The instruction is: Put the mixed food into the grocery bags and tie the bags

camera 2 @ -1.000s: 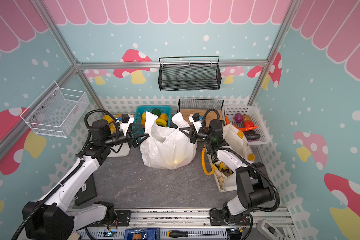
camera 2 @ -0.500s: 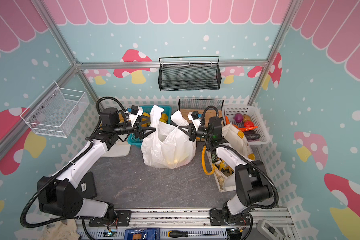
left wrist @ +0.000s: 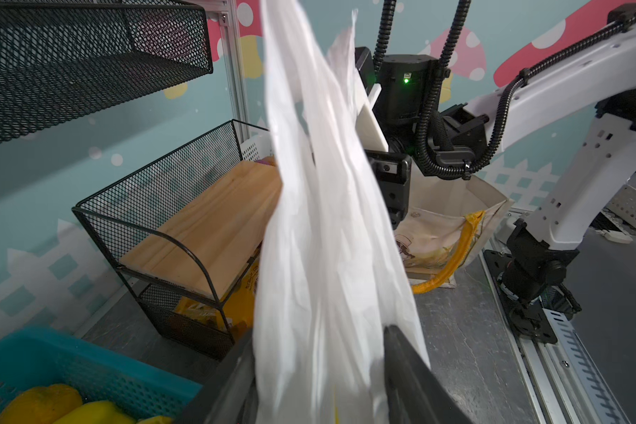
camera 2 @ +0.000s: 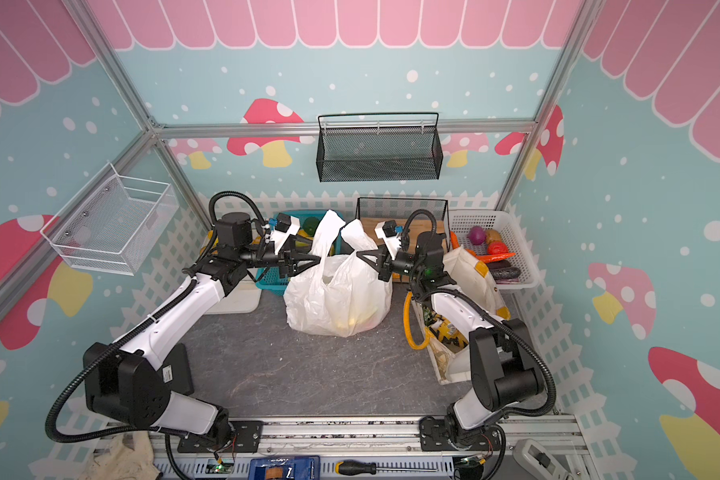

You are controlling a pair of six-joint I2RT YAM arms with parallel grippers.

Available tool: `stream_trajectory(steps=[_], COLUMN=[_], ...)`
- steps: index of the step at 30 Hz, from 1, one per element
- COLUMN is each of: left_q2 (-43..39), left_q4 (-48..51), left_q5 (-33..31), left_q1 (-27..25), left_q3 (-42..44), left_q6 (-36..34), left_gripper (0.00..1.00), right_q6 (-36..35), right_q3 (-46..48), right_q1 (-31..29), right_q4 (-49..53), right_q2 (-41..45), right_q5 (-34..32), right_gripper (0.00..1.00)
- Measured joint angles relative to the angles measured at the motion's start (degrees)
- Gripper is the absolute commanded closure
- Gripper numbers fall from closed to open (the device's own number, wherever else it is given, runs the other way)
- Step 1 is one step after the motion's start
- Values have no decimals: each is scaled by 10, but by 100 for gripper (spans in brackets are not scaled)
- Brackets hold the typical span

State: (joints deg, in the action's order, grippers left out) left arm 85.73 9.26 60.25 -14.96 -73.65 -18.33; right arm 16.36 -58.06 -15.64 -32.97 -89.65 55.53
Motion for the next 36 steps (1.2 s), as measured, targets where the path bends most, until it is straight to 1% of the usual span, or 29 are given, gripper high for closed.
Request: stream_trajectory(steps=[1, 2, 4, 5, 7, 13, 17, 22, 25, 30, 33, 36], left_q2=[2, 3, 3, 2, -2, -35, -51, -20, 7, 61, 81, 94], left_q4=[2, 4, 8, 9, 22, 88, 127, 210, 254, 329, 374, 413], left_q5=[-1, -1, -3, -6, -12, -31, -60, -123, -164, -221, -246, -261], left_q1=[-2, -4, -9, -10, -16, -39, -63, -109, -124, -134, -141, -145], left_q3=[0, 0, 0, 0, 0, 4, 1, -62, -110, -207, -251, -280], left_q6=[-1, -3, -9, -18, -43, -152, -216, -294, -331, -383, -411, -436], left_gripper=[71, 80, 93, 96, 100, 100, 100, 100, 100, 100, 100, 100], right_q6=[2, 4, 6, 7, 7, 28, 36, 22, -1, -74, -117, -145], right_q3=[0, 0, -2, -5, -13, -30, -32, -33, -33, -33, -33, -39], right_q1=[0, 0, 0, 1, 3, 22, 25, 24, 25, 25, 25, 25], right_q4=[0, 1, 9, 18, 35, 66, 72, 82, 88, 107, 113, 121], right_q2=[0, 0, 0, 0, 0, 0, 0, -1, -3, -2, 2, 2], right_q5=[0, -1, -7, -10, -17, -26, -20, 9, 34, 59, 64, 70], right_gripper=[100, 100, 100, 100, 100, 100, 99, 97, 97, 88, 78, 72])
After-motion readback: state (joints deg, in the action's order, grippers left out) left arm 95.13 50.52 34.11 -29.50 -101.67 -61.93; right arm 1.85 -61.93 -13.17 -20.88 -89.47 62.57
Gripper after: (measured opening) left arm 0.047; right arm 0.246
